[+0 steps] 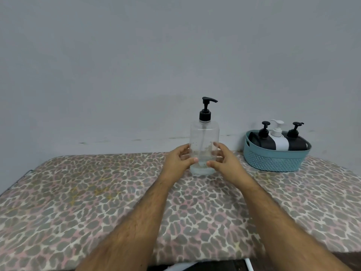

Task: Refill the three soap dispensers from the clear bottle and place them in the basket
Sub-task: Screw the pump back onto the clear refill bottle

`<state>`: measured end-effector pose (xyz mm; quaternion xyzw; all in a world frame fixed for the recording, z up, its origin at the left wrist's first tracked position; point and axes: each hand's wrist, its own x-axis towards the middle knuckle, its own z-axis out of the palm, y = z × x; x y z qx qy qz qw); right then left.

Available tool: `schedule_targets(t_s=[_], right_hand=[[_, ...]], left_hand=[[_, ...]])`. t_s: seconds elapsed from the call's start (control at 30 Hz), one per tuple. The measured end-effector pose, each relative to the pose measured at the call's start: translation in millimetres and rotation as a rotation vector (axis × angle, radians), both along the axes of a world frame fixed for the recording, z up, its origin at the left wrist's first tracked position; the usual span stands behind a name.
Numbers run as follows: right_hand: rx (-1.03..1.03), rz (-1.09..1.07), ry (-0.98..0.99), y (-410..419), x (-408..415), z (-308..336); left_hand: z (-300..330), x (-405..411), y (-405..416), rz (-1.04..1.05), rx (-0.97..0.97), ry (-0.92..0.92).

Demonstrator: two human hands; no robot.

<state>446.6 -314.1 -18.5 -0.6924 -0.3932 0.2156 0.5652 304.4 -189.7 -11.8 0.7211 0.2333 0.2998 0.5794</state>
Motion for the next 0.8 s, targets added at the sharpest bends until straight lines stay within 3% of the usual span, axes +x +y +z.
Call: schedule_targets(t_s=[0.3, 0.67, 0.8], right_hand=[[-0.006, -0.079, -0.035, 28.8, 68.3, -17.5], [0.000, -0.081, -0.057, 35.8, 82.4, -36.9], [-0.112, -0.123, -0.236, 32.2, 73.3, -46.7]], left_hand=[[-19.5, 83.4, 30.0, -0.019, 0.039, 0.022], [-37.1, 101.5, 36.3, 0.010, 0.075, 0.026], [-47.1, 95.2, 29.1, 0.019, 0.090, 0.087]])
